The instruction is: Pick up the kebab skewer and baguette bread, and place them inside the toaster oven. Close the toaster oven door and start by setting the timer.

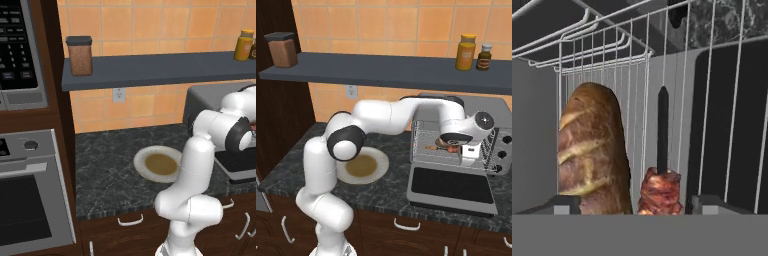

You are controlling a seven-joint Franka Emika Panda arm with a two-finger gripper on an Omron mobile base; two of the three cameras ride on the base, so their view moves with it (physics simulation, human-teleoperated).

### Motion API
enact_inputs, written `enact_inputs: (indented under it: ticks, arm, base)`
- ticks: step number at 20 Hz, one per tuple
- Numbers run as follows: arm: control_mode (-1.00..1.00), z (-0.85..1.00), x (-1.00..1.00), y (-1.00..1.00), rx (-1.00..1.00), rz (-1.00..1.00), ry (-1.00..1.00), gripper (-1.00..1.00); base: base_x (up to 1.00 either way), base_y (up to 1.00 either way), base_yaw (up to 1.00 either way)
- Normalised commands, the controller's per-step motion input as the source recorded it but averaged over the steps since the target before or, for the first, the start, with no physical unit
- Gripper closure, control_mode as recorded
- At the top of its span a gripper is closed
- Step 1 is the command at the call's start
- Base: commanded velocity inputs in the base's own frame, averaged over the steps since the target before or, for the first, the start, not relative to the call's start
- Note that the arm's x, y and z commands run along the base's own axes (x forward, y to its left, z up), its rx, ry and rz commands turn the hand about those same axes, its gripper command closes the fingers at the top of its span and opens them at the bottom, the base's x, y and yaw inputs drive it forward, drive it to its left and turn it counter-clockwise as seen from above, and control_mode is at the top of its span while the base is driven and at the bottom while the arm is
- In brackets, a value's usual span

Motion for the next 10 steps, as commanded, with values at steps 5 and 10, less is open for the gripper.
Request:
enact_inputs:
  ticks: [5,10]
  arm:
    - [-1.0,0.51,-0.28,0.11,0.0,0.05,-0.04,-1.0]
    - [-1.0,0.43,-0.51,0.08,-0.03,0.12,-0.08,-1.0]
  base:
    - [0.0,0.0,0.0]
    - [0.0,0.0,0.0]
